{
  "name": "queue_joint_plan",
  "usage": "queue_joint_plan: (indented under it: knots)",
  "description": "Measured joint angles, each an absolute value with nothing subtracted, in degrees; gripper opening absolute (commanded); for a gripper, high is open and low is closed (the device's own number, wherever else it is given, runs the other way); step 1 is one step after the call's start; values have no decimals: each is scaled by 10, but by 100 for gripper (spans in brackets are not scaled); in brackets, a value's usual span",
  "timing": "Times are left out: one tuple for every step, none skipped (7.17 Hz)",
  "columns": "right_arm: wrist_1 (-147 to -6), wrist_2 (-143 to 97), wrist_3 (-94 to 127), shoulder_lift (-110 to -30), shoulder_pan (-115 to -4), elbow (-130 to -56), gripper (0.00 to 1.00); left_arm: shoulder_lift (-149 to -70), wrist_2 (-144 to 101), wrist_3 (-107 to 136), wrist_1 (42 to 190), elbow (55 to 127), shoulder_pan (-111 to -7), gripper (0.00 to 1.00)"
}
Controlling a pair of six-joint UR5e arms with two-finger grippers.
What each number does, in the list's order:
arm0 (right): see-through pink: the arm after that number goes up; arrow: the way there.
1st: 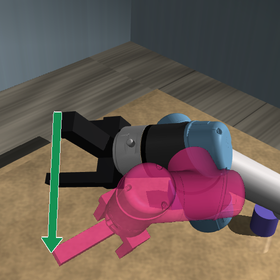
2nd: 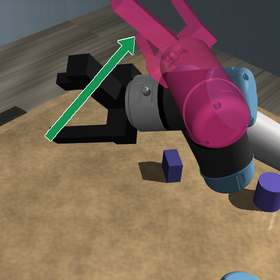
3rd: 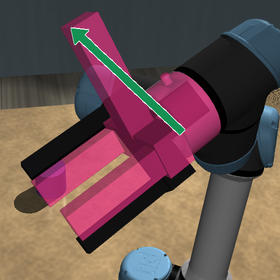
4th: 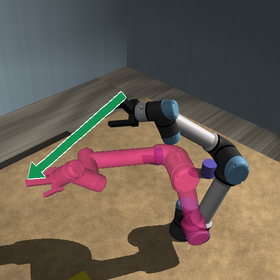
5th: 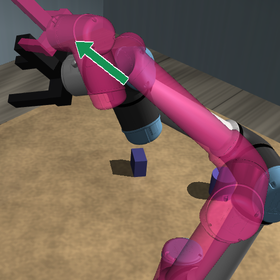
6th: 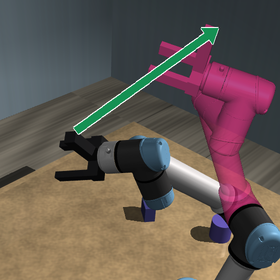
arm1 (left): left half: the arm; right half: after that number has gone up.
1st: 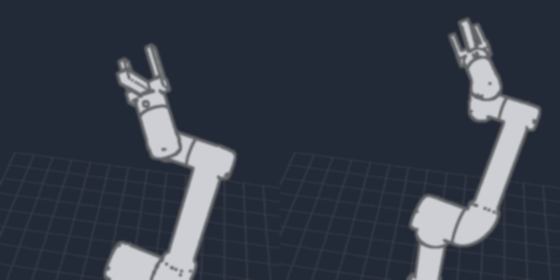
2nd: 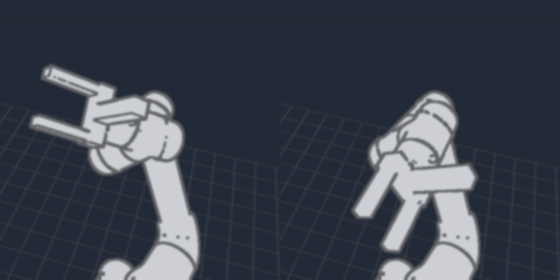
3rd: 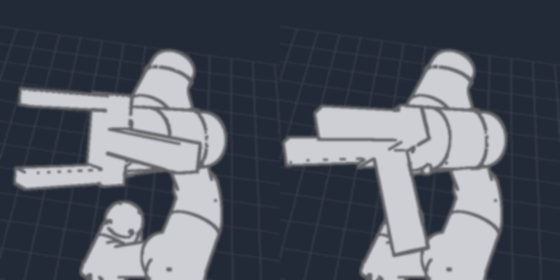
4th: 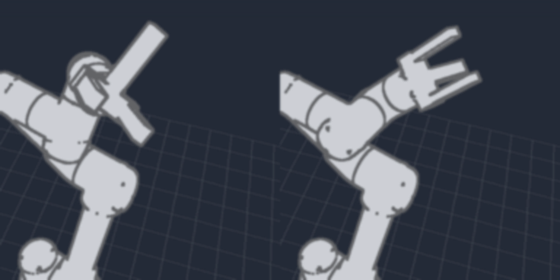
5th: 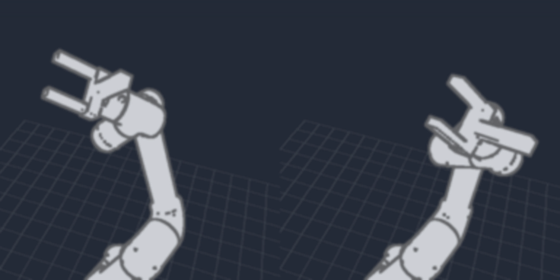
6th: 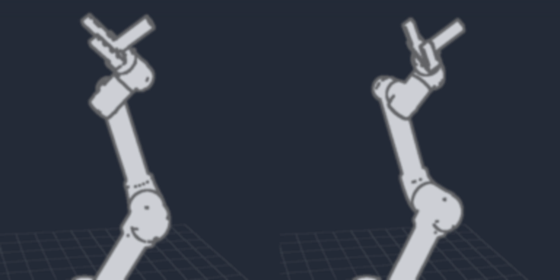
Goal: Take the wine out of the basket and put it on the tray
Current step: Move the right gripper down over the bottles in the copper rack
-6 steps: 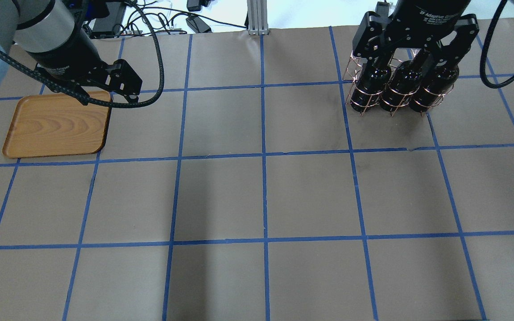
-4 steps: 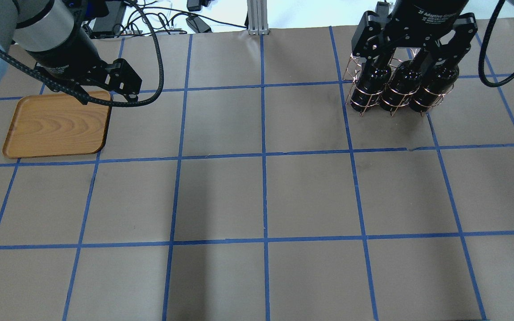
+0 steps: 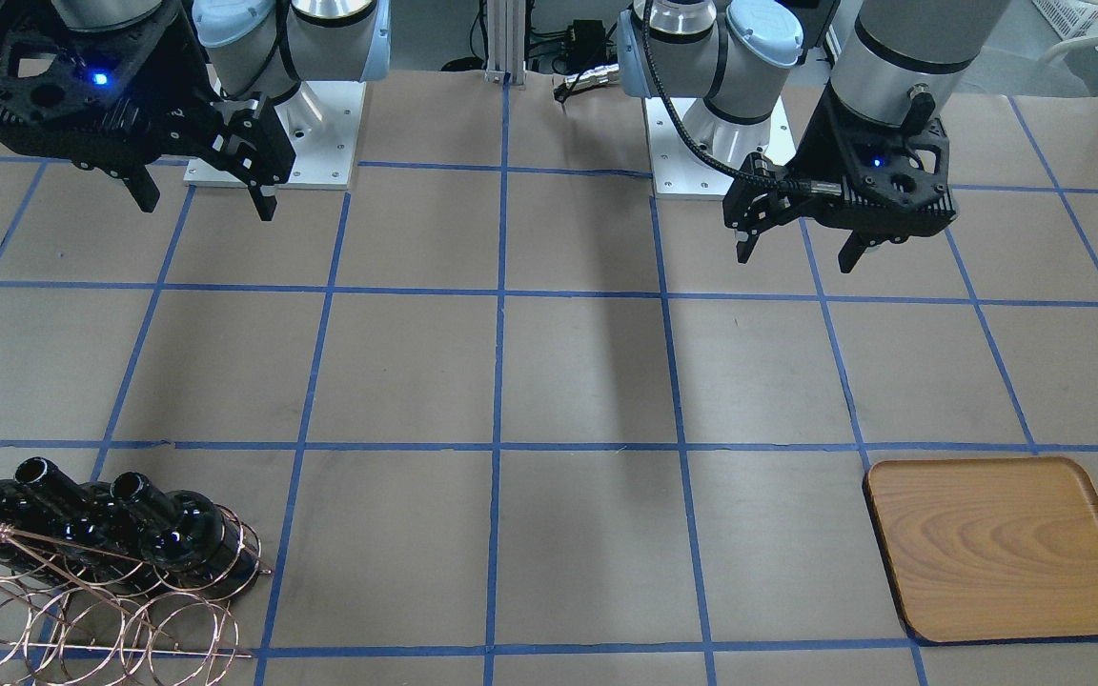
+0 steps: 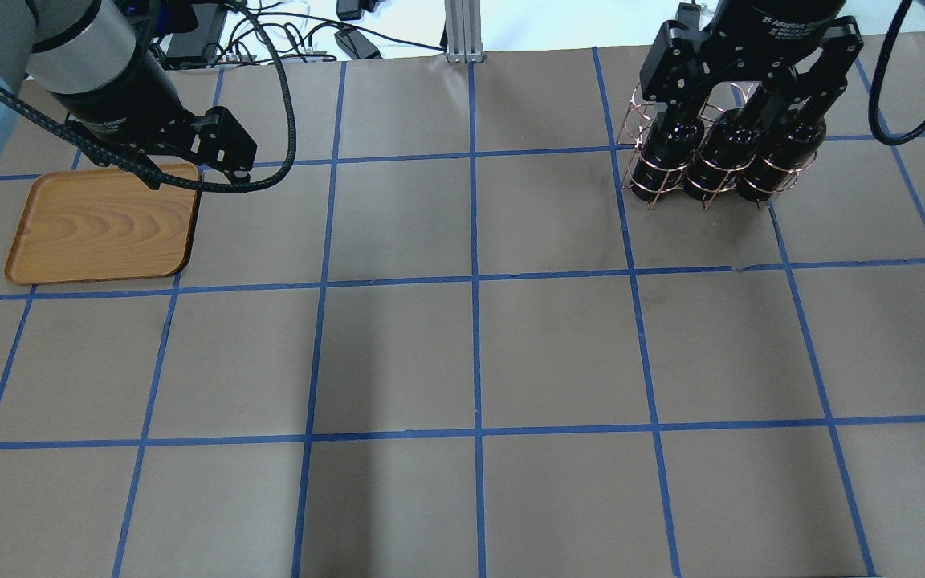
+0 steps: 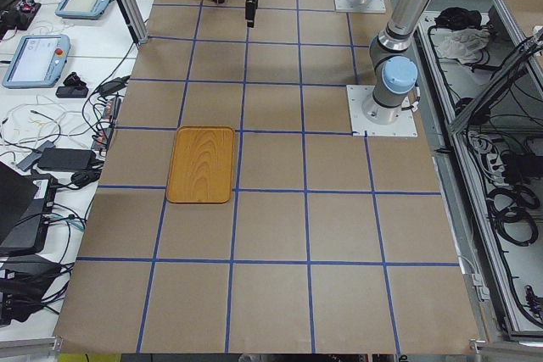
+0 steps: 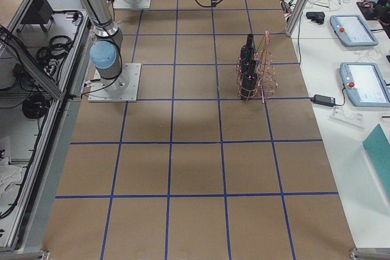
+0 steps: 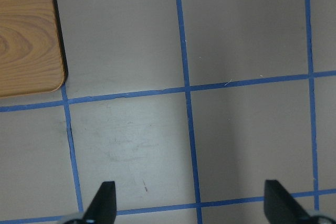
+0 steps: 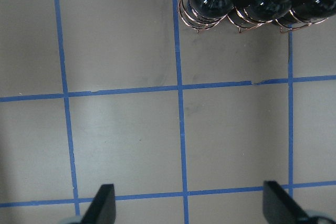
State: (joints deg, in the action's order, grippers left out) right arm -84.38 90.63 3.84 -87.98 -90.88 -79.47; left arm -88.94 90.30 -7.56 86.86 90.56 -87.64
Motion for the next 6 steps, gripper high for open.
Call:
queue_joint_plan:
  knots:
    - [-851, 906, 21, -872, -895, -792, 100, -890, 905, -76, 869, 906, -876, 100]
    - [-866, 907, -3, -859, -874, -789, 100, -891, 906, -76, 869, 906, -876, 100]
    - [-879, 906, -29, -844, -849, -785, 100, -891, 906, -76, 869, 907, -876, 100]
    - [-894, 906, -60, -823, -823, -779, 100, -891, 907, -76, 869, 908, -876, 100]
    - [-912, 907, -88, -798, -806, -770, 100, -890, 907, -76, 869, 909, -876, 100]
    - [-934, 909, -114, -770, -799, -763, 100, -890, 908, -76, 869, 910, -877, 100]
